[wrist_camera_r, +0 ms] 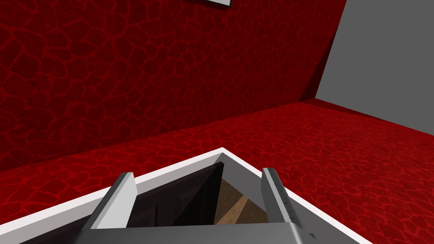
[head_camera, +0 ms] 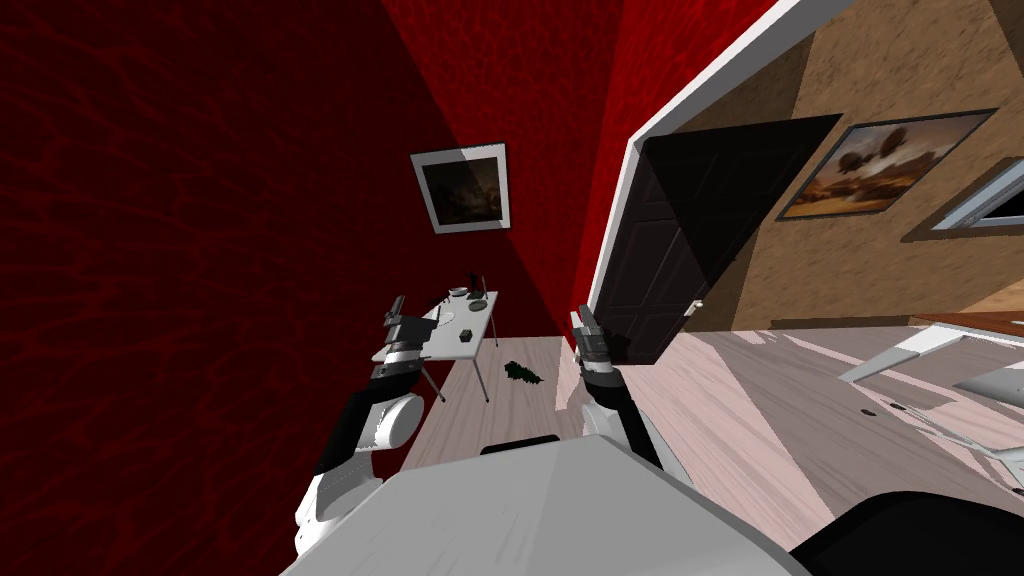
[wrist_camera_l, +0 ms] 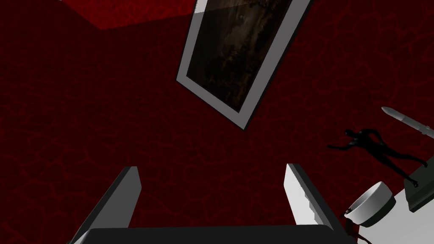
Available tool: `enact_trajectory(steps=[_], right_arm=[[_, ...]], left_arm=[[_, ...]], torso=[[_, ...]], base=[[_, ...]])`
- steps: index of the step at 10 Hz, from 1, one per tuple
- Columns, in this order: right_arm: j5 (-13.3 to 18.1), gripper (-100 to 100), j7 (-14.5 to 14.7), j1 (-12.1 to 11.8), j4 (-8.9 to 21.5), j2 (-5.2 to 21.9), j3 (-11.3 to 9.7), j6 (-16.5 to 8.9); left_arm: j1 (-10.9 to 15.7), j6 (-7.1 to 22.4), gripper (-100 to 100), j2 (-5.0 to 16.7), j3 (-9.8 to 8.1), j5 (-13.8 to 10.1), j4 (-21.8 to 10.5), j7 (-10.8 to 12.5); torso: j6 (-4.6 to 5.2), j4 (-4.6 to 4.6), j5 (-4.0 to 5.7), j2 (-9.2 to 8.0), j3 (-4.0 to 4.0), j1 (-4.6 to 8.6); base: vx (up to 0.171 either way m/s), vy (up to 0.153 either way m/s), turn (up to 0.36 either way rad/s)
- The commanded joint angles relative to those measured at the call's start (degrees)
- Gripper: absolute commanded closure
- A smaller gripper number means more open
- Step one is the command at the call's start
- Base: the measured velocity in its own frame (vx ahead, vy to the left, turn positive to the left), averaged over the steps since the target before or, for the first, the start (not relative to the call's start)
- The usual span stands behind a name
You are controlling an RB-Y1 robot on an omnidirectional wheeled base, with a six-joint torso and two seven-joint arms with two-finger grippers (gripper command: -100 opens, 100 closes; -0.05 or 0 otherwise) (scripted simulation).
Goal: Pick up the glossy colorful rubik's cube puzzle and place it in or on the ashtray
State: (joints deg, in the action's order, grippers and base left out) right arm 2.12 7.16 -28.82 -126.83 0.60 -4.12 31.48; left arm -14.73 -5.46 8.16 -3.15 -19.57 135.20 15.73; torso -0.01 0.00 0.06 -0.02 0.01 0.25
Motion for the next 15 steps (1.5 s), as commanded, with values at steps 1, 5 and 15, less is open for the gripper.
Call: enact_trajectory(steps=[1, 5, 15], right_arm=[[0.0, 0, 0.0, 0.0, 0.0, 0.0, 0.0, 0.0], [0.0, 0, 0.0, 0.0, 0.0, 0.0, 0.0, 0.0], [0.0, 0, 0.0, 0.0, 0.0, 0.0, 0.0, 0.0]], left_arm=[[0.7, 2.9, -100, 0.1, -0.43, -0.8, -0.1, 1.1], [2.9, 8.7, -100, 0.2, -2.10, -3.7, -0.1, 4.7], [5.5, 22.3, -100, 1.0, -4.93, -8.0, -0.3, 10.5]], torso=[[0.00, 0.00, 0.00, 0.00, 0.00, 0.00], [-0.01, 0.01, -0.03, 0.04, -0.03, -0.15], [-0.01, 0.03, -0.03, 0.11, -0.06, -0.12]], base=[[0.001, -0.054, -0.006], [0.013, -0.048, -0.006], [0.020, -0.041, 0.006]])
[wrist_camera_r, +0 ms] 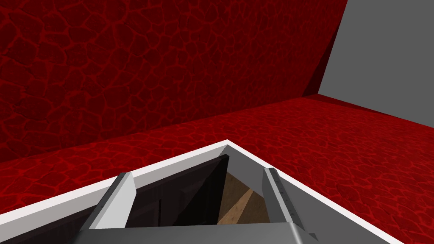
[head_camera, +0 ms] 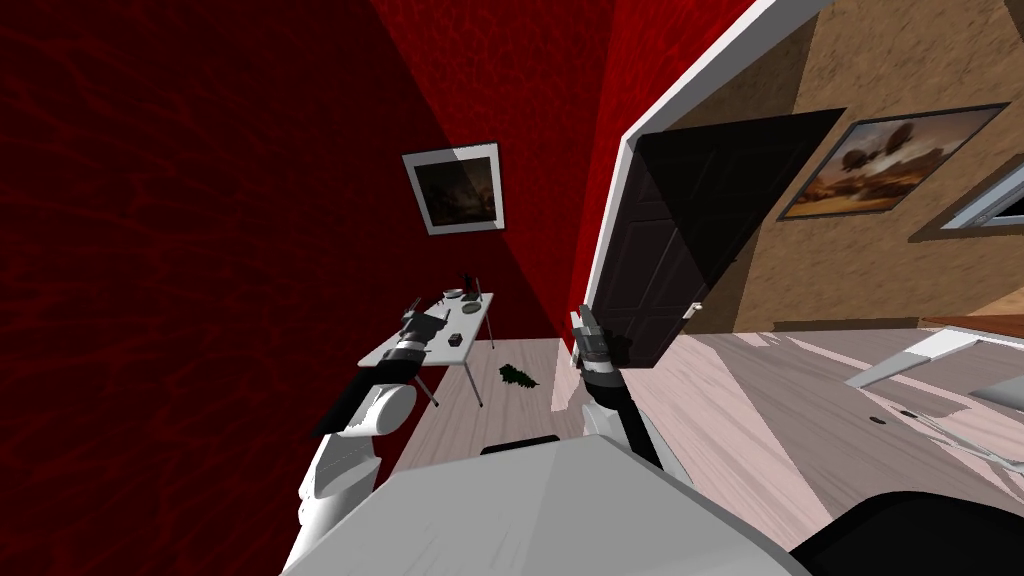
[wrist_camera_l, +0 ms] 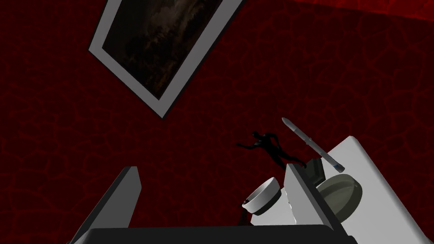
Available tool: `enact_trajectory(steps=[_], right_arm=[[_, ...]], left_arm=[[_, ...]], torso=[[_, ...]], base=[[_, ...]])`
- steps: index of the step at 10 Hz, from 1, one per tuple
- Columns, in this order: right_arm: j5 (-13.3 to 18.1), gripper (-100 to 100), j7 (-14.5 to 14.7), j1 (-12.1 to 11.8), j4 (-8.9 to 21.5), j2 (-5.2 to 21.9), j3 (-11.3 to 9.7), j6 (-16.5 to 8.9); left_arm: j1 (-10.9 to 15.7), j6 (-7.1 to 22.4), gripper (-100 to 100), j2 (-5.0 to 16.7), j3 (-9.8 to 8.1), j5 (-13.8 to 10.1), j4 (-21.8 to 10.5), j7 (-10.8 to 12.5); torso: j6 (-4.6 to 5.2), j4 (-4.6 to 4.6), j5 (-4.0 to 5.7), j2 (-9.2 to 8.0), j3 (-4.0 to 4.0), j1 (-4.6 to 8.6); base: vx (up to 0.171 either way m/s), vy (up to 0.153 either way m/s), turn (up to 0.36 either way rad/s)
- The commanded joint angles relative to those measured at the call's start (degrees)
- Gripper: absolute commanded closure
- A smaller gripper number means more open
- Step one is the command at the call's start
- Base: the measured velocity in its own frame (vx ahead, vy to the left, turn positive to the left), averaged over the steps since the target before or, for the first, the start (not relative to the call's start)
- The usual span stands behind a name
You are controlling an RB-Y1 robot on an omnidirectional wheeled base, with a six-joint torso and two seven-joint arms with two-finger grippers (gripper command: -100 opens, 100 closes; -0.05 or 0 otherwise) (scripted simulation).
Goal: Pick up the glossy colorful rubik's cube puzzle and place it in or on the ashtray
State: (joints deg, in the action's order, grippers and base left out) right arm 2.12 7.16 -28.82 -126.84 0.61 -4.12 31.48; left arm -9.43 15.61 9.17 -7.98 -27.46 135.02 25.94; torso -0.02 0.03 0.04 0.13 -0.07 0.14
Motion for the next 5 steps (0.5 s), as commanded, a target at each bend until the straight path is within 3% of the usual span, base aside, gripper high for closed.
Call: enact_trajectory(steps=[1, 3, 4, 5], right_arm=[[0.0, 0, 0.0, 0.0, 0.0, 0.0, 0.0, 0.0], [0.0, 0, 0.0, 0.0, 0.0, 0.0, 0.0, 0.0], [0.0, 0, 0.0, 0.0, 0.0, 0.0, 0.0, 0.0], [0.0, 0, 0.0, 0.0, 0.0, 0.0, 0.0, 0.0]], left_arm=[[0.9, 2.9, -100, 0.4, -1.11, -1.5, -0.3, 2.3], [0.9, 5.8, -100, 0.4, -1.11, -1.5, -0.3, 2.3], [1.5, 7.7, -100, 1.0, -2.14, -2.9, -0.5, 4.2], [1.5, 8.9, -100, 1.0, -2.14, -2.9, -0.5, 4.2]], torso=[[0.00, 0.00, 0.00, 0.00, 0.00, 0.00], [0.01, 0.03, 0.02, 0.12, -0.07, 0.07], [0.00, 0.01, -0.01, -0.02, 0.00, -0.06], [-0.01, 0.00, -0.01, 0.02, -0.01, -0.01]], base=[[0.081, -0.073, 0.030], [0.041, -0.042, 0.008], [0.041, -0.048, 0.034], [0.049, -0.051, 0.029]])
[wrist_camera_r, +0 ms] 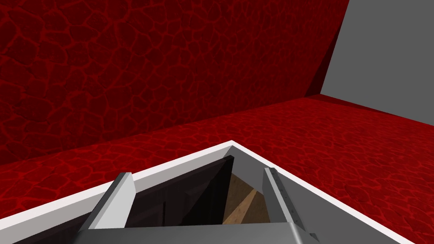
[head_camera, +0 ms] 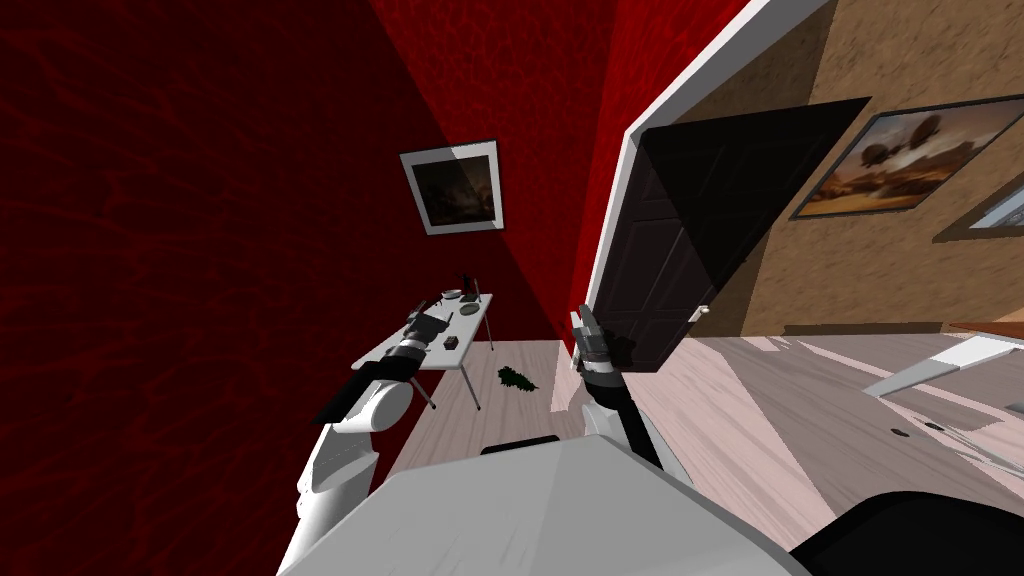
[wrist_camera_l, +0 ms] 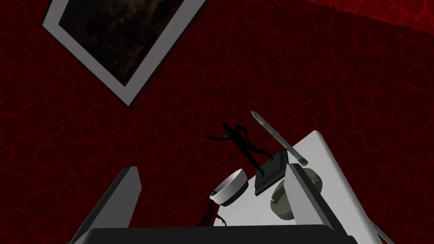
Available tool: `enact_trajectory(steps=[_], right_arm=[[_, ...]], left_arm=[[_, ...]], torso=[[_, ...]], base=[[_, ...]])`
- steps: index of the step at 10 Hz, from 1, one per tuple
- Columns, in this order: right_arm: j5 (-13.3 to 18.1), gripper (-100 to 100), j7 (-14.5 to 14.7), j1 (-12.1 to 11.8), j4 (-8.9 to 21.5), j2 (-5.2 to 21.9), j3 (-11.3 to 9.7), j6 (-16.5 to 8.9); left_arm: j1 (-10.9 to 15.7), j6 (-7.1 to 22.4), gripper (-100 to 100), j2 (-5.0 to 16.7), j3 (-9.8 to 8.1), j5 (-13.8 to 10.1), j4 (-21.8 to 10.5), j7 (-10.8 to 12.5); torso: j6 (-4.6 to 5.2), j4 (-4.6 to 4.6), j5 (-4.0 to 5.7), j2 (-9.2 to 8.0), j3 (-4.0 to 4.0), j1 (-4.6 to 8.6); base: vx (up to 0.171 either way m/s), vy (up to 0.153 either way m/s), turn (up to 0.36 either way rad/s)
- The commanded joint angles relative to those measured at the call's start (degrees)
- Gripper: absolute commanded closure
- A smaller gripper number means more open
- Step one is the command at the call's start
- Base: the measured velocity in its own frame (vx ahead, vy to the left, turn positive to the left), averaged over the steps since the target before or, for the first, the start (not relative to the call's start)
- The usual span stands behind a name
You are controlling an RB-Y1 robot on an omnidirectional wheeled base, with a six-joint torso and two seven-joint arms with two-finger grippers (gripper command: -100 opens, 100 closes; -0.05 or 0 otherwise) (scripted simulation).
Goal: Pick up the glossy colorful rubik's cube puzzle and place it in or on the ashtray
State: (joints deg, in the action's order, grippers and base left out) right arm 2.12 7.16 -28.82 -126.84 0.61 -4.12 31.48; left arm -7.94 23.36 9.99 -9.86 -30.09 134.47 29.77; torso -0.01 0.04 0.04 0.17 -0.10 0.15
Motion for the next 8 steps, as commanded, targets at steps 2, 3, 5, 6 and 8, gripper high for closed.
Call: enact_trajectory(steps=[2, 3, 5, 6, 8], right_arm=[[0.0, 0, 0.0, 0.0, 0.0, 0.0, 0.0, 0.0], [0.0, 0, 0.0, 0.0, 0.0, 0.0, 0.0, 0.0], [0.0, 0, 0.0, 0.0, 0.0, 0.0, 0.0, 0.0], [0.0, 0, 0.0, 0.0, 0.0, 0.0, 0.0, 0.0], [0.0, 0, 0.0, 0.0, 0.0, 0.0, 0.0, 0.0]], left_arm=[[0.5, 4.4, -100, 0.9, -1.32, -1.7, -0.1, 2.3], [0.5, 6.3, -100, 0.9, -1.32, -1.7, -0.1, 2.3], [0.8, 8.7, -100, 1.7, -2.38, -3.0, -0.4, 4.3], [0.8, 10.2, -100, 1.7, -2.38, -3.0, -0.4, 4.3], [1.0, 13.0, -100, 2.6, -3.45, -4.2, -0.8, 6.2]], torso=[[0.00, -0.01, -0.02, -0.07, 0.04, -0.09], [-0.01, -0.01, -0.01, -0.04, 0.03, -0.03], [0.00, 0.00, -0.02, -0.03, 0.02, -0.10], [-0.01, 0.01, -0.02, 0.05, -0.02, -0.06], [0.00, 0.00, -0.02, -0.01, 0.00, -0.09]], base=[[0.029, -0.033, 0.021], [0.054, -0.052, 0.032], [0.048, -0.029, 0.028], [0.073, -0.046, 0.031], [0.041, -0.036, 0.027]])
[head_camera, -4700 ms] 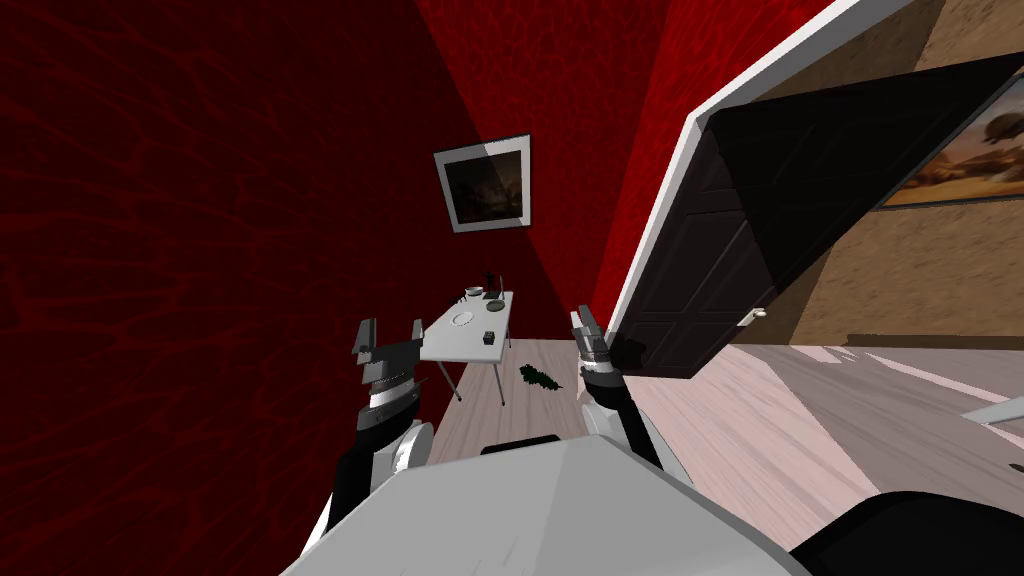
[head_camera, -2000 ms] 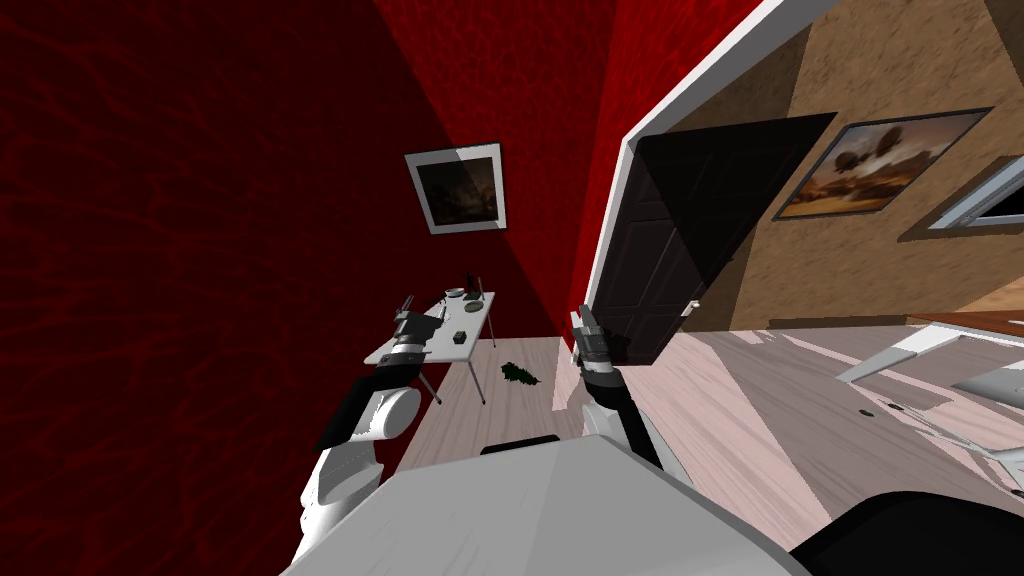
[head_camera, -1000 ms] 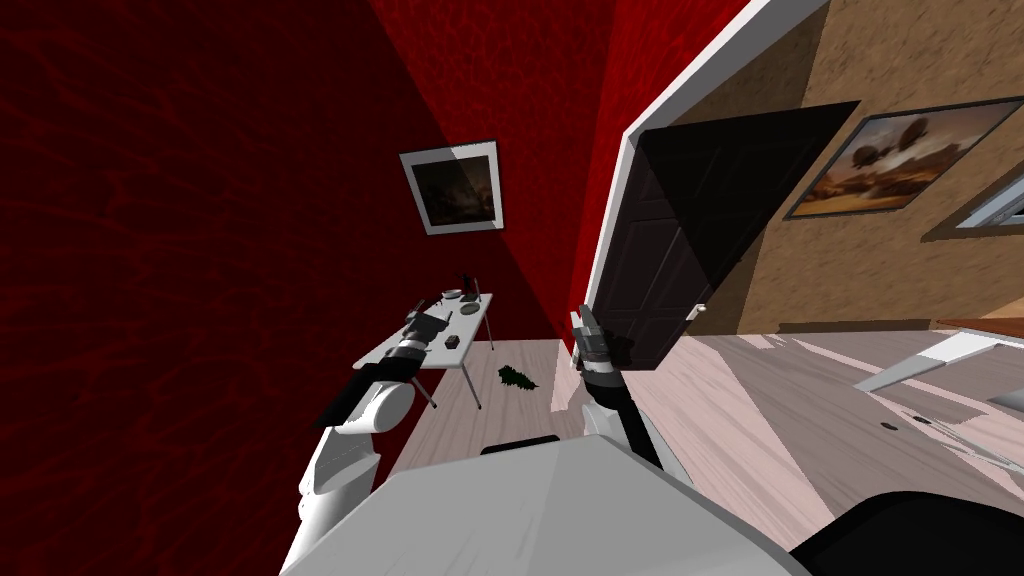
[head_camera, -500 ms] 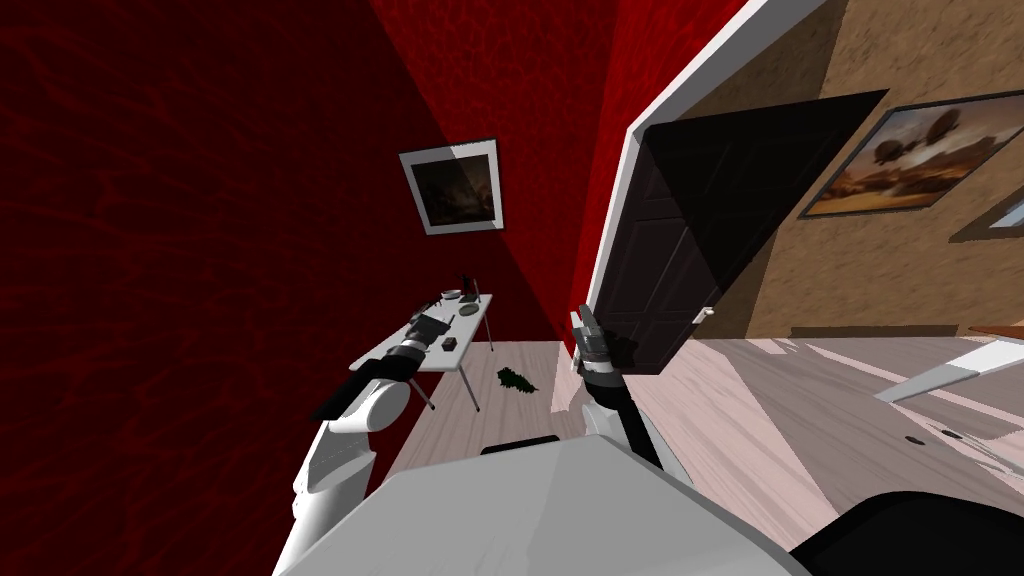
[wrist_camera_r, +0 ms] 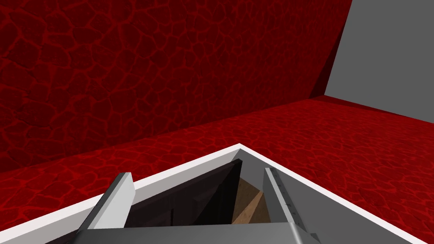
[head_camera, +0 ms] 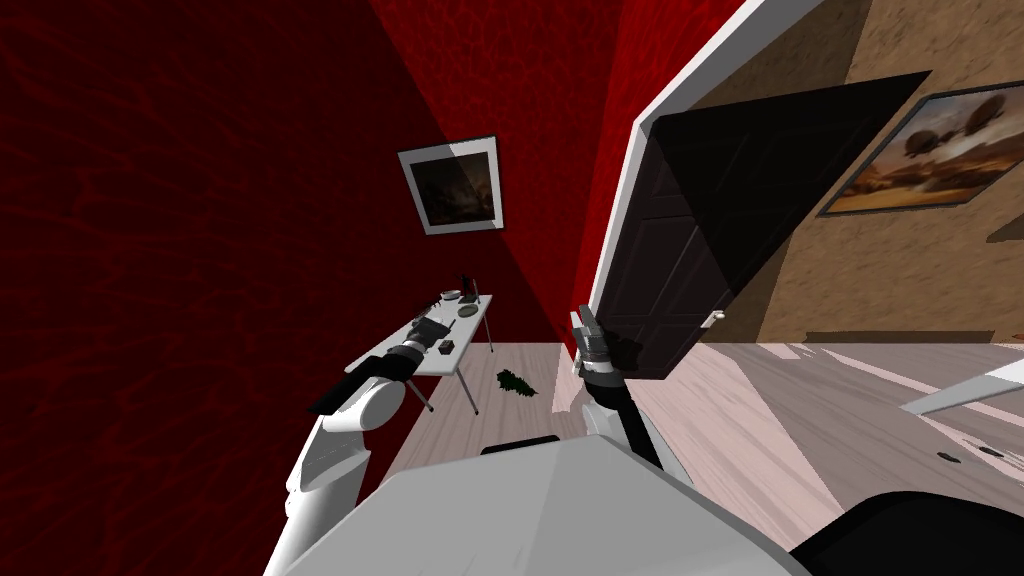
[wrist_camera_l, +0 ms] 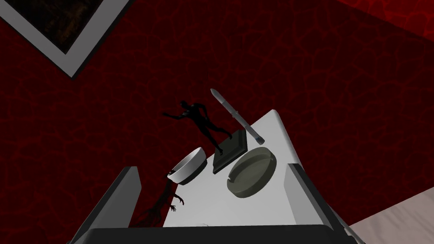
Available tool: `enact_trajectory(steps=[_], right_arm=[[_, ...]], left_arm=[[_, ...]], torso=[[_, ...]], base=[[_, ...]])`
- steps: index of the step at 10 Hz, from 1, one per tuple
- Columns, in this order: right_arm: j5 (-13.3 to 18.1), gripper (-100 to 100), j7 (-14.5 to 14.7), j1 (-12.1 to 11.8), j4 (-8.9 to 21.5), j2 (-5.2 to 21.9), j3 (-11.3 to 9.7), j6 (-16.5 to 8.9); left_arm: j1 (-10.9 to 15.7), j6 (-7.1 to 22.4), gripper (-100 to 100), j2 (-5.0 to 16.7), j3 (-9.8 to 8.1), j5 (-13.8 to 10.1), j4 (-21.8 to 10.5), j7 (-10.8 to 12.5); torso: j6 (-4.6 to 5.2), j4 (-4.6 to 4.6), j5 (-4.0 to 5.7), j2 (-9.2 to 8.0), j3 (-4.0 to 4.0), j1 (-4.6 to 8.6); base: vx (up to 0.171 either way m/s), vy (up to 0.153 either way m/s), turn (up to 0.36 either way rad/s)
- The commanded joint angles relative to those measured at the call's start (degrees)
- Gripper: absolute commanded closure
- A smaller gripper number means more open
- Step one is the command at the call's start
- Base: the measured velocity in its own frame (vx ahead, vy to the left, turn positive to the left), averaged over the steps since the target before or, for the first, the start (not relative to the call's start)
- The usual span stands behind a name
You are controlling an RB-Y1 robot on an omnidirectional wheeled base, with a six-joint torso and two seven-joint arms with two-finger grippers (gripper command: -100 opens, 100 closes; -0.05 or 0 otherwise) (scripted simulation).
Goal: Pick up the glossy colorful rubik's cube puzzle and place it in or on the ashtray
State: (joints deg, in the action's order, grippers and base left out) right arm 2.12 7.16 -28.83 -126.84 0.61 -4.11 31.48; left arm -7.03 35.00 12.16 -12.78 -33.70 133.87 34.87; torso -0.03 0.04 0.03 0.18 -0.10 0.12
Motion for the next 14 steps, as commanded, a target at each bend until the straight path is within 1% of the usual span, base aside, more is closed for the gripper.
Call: enact_trajectory(steps=[1, 2, 3, 4, 5, 7, 8, 10, 11, 12, 13, 14], right_arm=[[0.0, 0, 0.0, 0.0, 0.0, 0.0, 0.0, 0.0], [0.0, 0, 0.0, 0.0, 0.0, 0.0, 0.0, 0.0], [0.0, 0, 0.0, 0.0, 0.0, 0.0, 0.0, 0.0], [0.0, 0, 0.0, 0.0, 0.0, 0.0, 0.0, 0.0], [0.0, 0, 0.0, 0.0, 0.0, 0.0, 0.0, 0.0], [0.0, 0, 0.0, 0.0, 0.0, 0.0, 0.0, 0.0], [0.0, 0, 0.0, 0.0, 0.0, 0.0, 0.0, 0.0], [0.0, 0, 0.0, 0.0, 0.0, 0.0, 0.0, 0.0], [0.0, 0, 0.0, 0.0, 0.0, 0.0, 0.0, 0.0], [0.0, 0, 0.0, 0.0, 0.0, 0.0, 0.0, 0.0], [0.0, 0, 0.0, 0.0, 0.0, 0.0, 0.0, 0.0], [0.0, 0, 0.0, 0.0, 0.0, 0.0, 0.0, 0.0]], left_arm=[[0.1, 2.9, -100, 0.4, -0.53, -0.6, -0.2, 1.1], [0.1, 3.5, -100, 0.4, -0.53, -0.6, -0.2, 1.1], [0.2, 5.6, -100, 1.4, -1.60, -1.8, -0.5, 2.9], [0.2, 7.2, -100, 1.4, -1.60, -1.8, -0.5, 2.9], [0.2, 9.3, -100, 2.3, -2.66, -2.9, -0.9, 4.7], [0.2, 11.8, -100, 2.3, -2.66, -2.9, -0.9, 4.7], [0.1, 13.6, -100, 3.4, -3.72, -4.0, -1.3, 6.4], [0.1, 15.9, -100, 3.4, -3.72, -4.0, -1.3, 6.4], [-0.2, 18.0, -100, 4.4, -4.77, -4.9, -1.8, 8.1], [-0.2, 19.4, -100, 4.4, -4.77, -4.9, -1.8, 8.1], [-0.5, 21.1, -100, 5.5, -5.80, -5.8, -2.3, 9.6], [-0.5, 22.6, -100, 5.5, -5.80, -5.8, -2.3, 9.6]], torso=[[0.00, 0.00, 0.00, 0.00, 0.00, 0.00], [0.01, 0.01, 0.01, 0.05, -0.03, 0.01], [0.02, 0.01, -0.01, 0.00, -0.01, -0.07], [0.00, 0.01, 0.00, 0.04, -0.02, 0.00], [0.02, 0.02, 0.01, 0.07, -0.05, -0.01], [0.02, 0.06, 0.02, 0.21, -0.13, 0.04], [0.02, 0.02, -0.01, 0.04, -0.04, -0.08], [0.02, 0.03, -0.01, 0.12, -0.08, -0.06], [0.02, 0.02, -0.02, 0.02, -0.02, -0.10], [0.00, 0.02, -0.01, 0.08, -0.05, -0.07], [0.02, 0.03, -0.01, 0.11, -0.07, -0.07], [0.01, 0.05, -0.01, 0.21, -0.12, -0.05]], base=[[0.066, -0.051, 0.043], [0.042, -0.021, -0.004], [0.064, -0.049, 0.062], [0.070, -0.043, 0.055], [0.120, -0.065, 0.072], [0.073, -0.038, 0.019], [0.070, -0.027, 0.084], [0.064, -0.027, 0.019], [0.075, -0.035, 0.068], [0.083, -0.034, 0.063], [0.110, -0.040, 0.088], [0.111, -0.043, 0.061]])
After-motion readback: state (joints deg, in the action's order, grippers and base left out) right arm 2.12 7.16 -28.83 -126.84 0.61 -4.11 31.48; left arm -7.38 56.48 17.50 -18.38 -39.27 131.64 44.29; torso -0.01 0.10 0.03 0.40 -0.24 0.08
